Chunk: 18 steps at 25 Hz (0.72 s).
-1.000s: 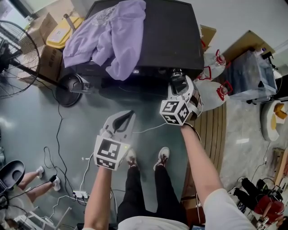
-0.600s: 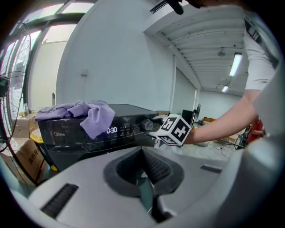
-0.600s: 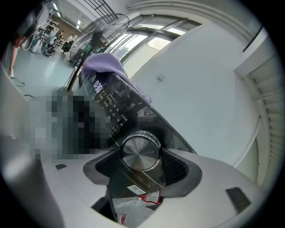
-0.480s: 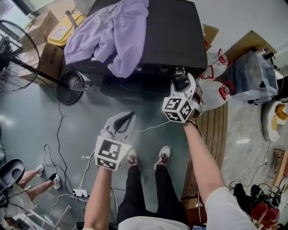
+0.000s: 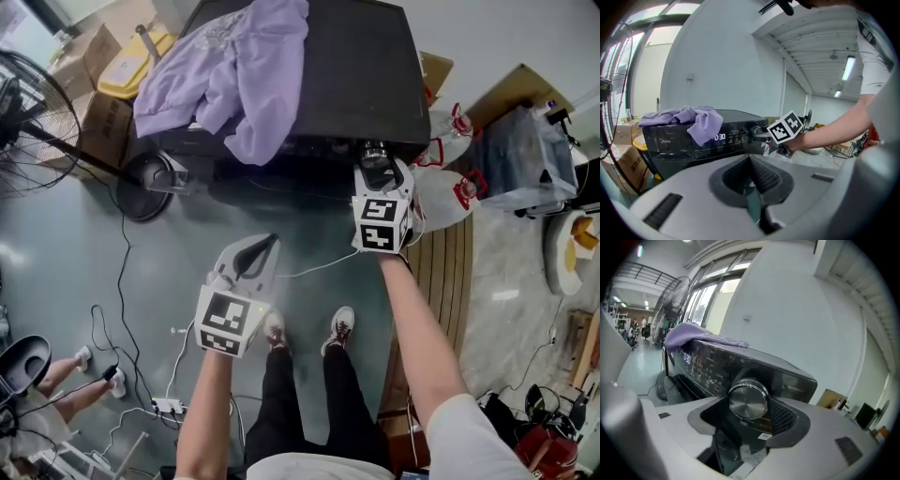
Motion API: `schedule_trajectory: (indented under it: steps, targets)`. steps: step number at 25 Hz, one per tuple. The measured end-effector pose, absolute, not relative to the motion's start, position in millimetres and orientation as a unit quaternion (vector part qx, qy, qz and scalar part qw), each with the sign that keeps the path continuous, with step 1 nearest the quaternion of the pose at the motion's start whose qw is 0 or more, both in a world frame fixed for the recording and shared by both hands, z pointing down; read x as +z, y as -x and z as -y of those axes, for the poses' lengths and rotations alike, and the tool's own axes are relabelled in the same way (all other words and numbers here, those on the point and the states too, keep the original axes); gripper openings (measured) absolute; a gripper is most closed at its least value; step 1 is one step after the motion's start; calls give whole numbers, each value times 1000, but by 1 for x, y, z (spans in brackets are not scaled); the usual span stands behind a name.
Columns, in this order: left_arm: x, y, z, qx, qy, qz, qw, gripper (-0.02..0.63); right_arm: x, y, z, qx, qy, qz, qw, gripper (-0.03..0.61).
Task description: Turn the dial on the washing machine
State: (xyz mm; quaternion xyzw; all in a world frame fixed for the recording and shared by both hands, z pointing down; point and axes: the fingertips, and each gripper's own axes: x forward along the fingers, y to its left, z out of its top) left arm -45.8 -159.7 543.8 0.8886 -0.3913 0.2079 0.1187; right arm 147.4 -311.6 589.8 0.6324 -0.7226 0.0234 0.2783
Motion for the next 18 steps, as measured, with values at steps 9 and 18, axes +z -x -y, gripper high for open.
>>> schedule_trajectory:
  steps: [9, 18]
  targets:
    - [543, 44, 163, 207, -889, 390, 118, 14, 592, -152, 312, 112, -641, 731, 205, 282]
    - [540, 39, 170, 197, -890, 392, 124, 14, 592, -155, 313, 221, -631, 734, 119, 282]
